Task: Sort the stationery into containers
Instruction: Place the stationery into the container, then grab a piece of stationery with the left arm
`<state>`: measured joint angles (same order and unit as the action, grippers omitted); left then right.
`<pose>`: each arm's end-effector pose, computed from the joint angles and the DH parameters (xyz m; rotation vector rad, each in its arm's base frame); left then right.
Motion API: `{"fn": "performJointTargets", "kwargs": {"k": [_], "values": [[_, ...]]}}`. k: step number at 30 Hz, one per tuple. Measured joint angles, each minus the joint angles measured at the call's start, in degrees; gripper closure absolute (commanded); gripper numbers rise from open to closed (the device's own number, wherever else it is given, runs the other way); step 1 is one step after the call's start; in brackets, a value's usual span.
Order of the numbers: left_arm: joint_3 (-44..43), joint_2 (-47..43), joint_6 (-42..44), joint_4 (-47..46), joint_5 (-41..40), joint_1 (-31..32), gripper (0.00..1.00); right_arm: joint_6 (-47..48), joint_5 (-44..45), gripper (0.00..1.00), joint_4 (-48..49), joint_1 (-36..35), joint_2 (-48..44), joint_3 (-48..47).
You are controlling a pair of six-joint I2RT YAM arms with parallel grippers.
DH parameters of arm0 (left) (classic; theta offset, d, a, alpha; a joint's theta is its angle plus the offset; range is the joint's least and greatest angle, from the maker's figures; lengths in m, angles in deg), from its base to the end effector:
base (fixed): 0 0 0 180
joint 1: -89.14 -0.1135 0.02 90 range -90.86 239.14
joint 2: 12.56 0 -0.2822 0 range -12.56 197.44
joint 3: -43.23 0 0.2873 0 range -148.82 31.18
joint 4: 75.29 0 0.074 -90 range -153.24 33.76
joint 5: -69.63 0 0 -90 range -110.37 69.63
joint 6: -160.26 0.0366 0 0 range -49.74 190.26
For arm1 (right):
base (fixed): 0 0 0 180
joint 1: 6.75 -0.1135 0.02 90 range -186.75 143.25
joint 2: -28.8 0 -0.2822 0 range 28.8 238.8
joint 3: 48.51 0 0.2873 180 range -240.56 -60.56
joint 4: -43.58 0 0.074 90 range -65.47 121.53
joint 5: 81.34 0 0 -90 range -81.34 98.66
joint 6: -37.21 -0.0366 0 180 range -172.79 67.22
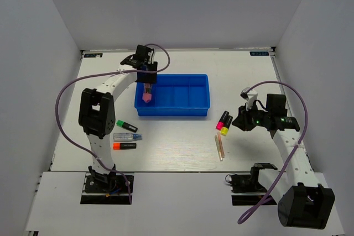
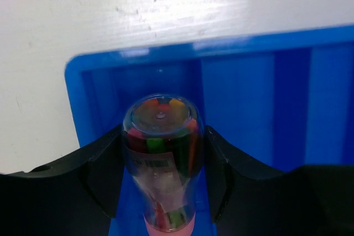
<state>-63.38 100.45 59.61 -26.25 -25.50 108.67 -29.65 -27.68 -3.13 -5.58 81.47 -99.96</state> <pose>0.4520 -0.1569 0.2503 0.1610 2.5302 -0.0957 0.2058 0.0175 0.2550 -0.7072 2.1537 0.5395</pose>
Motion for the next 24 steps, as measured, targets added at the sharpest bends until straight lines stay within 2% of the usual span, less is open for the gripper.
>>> {"fn": "performJointTargets", "kwargs": {"k": [1,2,3,5,6,10,13,14,15,16,17,18,19,21,22,23,24], "values": [[1.31,-0.22,0.44,-0.33,-0.44,0.15,0.98,0.04,-0.07,0.69,0.02,0.00,0.00,0.02],[2.56,-0.44,0.79,-0.39,-0.72,0.24,0.91,0.00,-0.09,0.66,0.00,0.00,0.00,0.02],[3.85,-0.66,1.11,-0.76,-1.07,0.46,0.75,0.02,-0.13,0.62,0.00,0.00,0.00,0.00],[5.42,-0.92,1.66,-1.03,-1.70,0.70,0.56,0.07,-0.22,0.58,0.00,0.00,0.00,0.00],[5.66,-0.94,1.79,-1.16,-1.90,0.79,0.32,0.09,-0.31,0.56,0.00,0.00,0.00,0.00],[5.70,-1.68,2.54,-1.88,-2.99,1.33,0.20,0.15,-0.33,0.55,-0.02,0.00,0.00,0.02],[5.57,-3.08,2.73,-2.34,-3.50,1.70,0.20,0.22,-0.35,0.53,-0.04,0.00,0.00,0.02],[5.51,-3.65,2.73,-2.51,-3.65,1.75,0.23,0.26,-0.35,0.53,-0.04,0.00,0.00,0.02],[5.42,-4.20,2.69,-2.54,-3.80,1.79,0.34,0.26,-0.37,0.53,-0.07,0.00,0.00,0.00],[5.35,-4.85,2.56,-2.56,-4.00,1.90,0.86,0.26,-0.39,0.56,-0.07,0.00,0.00,0.02],[5.35,-5.60,1.88,-2.56,-4.33,1.99,1.00,0.33,-0.46,0.66,-0.07,0.00,0.00,0.00],[5.40,-6.62,1.44,-2.34,-5.05,2.03,1.00,0.50,-0.52,0.97,-0.09,0.00,0.00,0.00],[5.51,-7.82,0.48,-1.97,-5.79,2.08,1.00,0.81,-0.57,1.00,-0.11,0.00,0.00,0.00],[8.09,-12.28,-2.84,-1.97,-7.69,2.08,0.97,0.42,-0.68,1.00,-0.39,0.00,0.00,0.02],[10.12,-15.32,-5.79,-0.98,-9.38,2.08,0.82,0.24,-0.59,0.87,-0.44,0.00,0.00,0.00],[12.63,-18.95,-9.38,0.39,-10.75,2.05,0.47,-0.09,-0.50,0.56,-0.44,0.00,0.11,0.00],[15.26,-22.51,-13.16,1.86,-11.87,1.90,0.34,-0.66,-0.42,0.29,-0.50,0.00,0.28,0.00]]}}
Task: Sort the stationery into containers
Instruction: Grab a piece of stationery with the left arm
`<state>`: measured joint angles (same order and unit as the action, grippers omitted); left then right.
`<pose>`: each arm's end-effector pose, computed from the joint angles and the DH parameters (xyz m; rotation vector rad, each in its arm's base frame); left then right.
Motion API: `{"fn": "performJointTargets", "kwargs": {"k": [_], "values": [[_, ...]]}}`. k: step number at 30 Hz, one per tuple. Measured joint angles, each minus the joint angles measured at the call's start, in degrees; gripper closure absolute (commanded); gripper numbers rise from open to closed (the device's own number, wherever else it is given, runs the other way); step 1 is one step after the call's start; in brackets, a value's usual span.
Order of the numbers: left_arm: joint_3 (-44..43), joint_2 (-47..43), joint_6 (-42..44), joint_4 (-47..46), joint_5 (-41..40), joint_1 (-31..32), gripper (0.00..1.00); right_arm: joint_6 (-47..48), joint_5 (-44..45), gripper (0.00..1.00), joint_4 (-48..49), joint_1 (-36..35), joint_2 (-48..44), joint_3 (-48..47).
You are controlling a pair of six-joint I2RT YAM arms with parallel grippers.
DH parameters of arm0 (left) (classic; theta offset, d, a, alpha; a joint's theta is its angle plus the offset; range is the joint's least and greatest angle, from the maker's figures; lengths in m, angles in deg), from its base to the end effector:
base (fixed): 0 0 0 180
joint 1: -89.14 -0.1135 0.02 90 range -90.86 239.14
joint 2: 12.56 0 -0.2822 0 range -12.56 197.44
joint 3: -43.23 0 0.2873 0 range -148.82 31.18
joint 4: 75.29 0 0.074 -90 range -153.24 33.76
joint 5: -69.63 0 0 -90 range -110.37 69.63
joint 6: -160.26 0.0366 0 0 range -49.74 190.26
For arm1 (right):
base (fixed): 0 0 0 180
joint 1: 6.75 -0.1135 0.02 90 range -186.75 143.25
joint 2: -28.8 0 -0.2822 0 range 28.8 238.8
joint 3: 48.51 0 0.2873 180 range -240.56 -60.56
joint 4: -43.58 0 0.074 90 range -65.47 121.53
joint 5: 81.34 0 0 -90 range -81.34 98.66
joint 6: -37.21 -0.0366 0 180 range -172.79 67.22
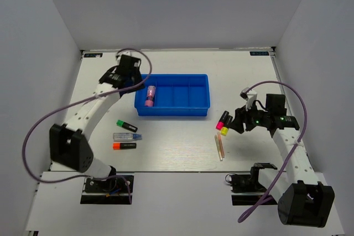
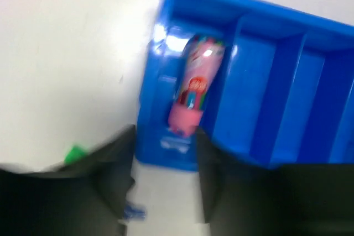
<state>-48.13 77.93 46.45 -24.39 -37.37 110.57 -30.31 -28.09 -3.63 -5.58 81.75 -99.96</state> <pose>0.3574 -0.1288 0.3165 -0.1795 2.3866 -0.0046 0.2058 0.0177 0.2536 -0.6956 2.1680 0.5601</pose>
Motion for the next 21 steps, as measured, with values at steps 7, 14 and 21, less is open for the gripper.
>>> {"fn": "performJointTargets", "kwargs": {"k": [7,14,21], "values": [[18.25,-19.63,-24.76,10.86,-4.31,-4.15,0.39,-0.35,0.46,1.00,-1.31,-0.07,4.22,-0.63],[25.75,-21.75,-39.71,15.43,-5.68,-6.08,0.48,-1.25,0.61,0.83,-1.86,-0.04,4.66,-1.09],[31.36,-17.09,-47.71,13.03,-1.42,-9.60,0.48,-1.27,0.94,0.82,-1.86,-0.04,3.74,-1.09]]}}
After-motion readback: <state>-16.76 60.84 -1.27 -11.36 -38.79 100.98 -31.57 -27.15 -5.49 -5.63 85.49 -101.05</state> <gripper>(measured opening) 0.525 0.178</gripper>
